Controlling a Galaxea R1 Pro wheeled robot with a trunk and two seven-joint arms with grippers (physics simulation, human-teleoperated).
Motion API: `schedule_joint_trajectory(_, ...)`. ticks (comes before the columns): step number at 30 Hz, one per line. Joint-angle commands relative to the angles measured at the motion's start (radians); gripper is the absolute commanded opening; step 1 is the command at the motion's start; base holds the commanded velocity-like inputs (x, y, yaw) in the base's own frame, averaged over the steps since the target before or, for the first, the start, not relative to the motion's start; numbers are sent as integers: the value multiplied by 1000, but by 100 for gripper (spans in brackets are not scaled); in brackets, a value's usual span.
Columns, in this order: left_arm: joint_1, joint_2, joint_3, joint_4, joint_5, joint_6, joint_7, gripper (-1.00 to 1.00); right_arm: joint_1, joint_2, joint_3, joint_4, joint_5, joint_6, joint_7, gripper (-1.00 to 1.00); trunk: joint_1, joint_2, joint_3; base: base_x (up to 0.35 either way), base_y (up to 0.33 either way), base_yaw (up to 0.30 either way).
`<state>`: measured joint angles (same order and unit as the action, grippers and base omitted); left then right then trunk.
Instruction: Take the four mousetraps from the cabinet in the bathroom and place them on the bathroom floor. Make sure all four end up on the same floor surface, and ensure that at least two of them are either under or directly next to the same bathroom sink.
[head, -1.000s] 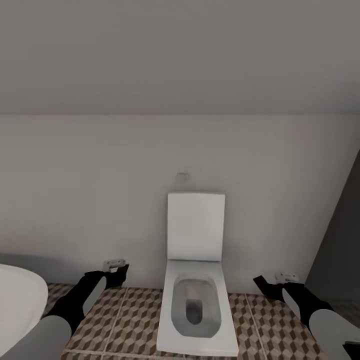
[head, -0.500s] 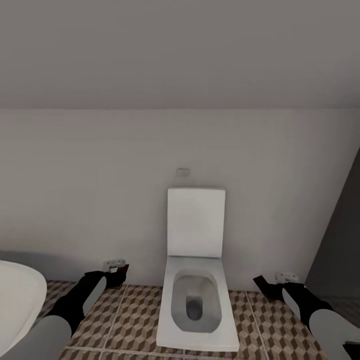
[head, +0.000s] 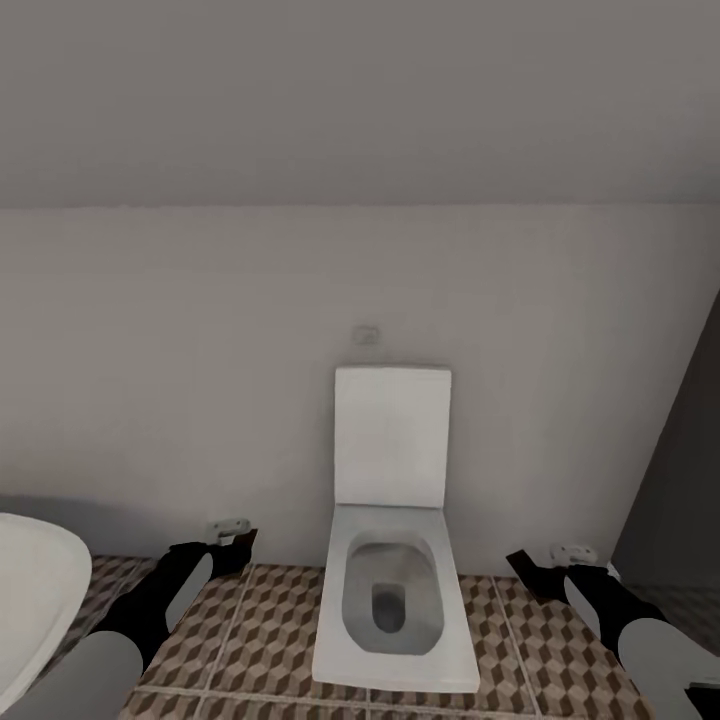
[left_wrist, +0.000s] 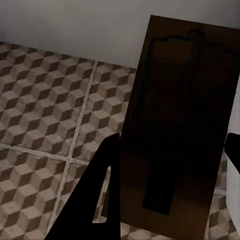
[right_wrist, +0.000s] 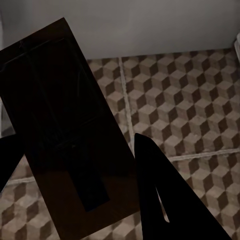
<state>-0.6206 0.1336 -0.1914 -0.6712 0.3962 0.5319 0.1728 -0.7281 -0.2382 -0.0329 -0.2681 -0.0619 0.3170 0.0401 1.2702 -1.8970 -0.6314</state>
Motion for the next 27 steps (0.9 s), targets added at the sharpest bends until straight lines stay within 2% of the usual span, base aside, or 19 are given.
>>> schedule_joint_trajectory(1,-1,1,-7,-2,10,3,9,-100,0,0,-4,-2,-7,5,3,-100,4,-8,-4,0,0,0)
schedule_joint_trajectory(6,-1,0,-7,2,12,8,13,-100,0,2,-2,-2,-7,0,-34,-100,23,-43,-20,0,0,0)
schedule_joint_trajectory(12,-1,-4,-8,19,15,10,17,-100,0,4,-2,11,-11,-31,-109,-100,46,-85,-39,0,0,0)
schedule_joint_trajectory(15,-1,-23,-8,36,15,8,32,-100,1,5,-3,14,-14,-41,-161,-100,57,-106,-48,0,0,0)
schedule_joint_trajectory(19,-1,-57,-7,57,14,5,92,-100,0,29,-5,17,-19,-37,-244,-100,73,-134,-61,0,0,0)
schedule_joint_trajectory(23,-1,-78,-7,65,12,4,144,-100,0,54,-6,18,-20,-18,-279,-100,88,-162,-73,0,0,0)
schedule_joint_trajectory(27,-1,-91,-7,70,13,5,174,-100,0,65,-7,18,-20,10,-289,-100,103,-190,-86,0,0,0)
